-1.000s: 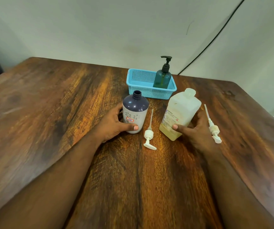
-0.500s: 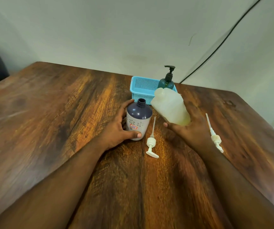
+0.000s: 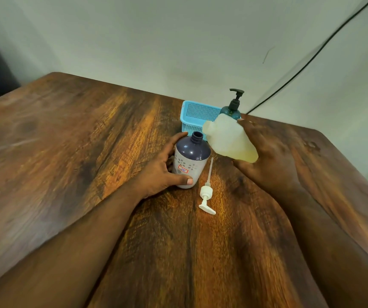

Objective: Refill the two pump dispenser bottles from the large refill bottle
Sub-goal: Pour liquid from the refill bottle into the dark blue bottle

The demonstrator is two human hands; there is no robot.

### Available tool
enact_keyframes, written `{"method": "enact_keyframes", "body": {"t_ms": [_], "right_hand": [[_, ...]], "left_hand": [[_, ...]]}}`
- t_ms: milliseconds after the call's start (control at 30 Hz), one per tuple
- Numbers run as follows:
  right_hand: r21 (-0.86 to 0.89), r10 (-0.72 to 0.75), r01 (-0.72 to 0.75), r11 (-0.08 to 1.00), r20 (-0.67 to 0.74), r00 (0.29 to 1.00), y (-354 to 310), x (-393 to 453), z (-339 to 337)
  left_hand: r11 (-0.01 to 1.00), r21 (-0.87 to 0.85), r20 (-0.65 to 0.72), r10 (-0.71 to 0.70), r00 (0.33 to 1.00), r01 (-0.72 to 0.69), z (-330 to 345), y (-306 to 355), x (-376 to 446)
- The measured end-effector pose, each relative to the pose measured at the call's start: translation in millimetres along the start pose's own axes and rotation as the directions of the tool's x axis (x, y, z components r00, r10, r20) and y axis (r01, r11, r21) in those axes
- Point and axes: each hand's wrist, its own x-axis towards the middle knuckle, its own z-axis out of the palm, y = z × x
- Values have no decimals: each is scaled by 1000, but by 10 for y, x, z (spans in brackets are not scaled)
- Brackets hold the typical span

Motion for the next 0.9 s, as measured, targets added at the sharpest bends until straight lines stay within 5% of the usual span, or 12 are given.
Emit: {"method": "enact_keyframes", "body": {"t_ms": [900], "right_hand": [[-177, -78, 95, 980, 97, 992, 78, 119, -95]], "left_hand": [[1000, 0, 4, 0, 1000, 0, 0, 6, 17]]}}
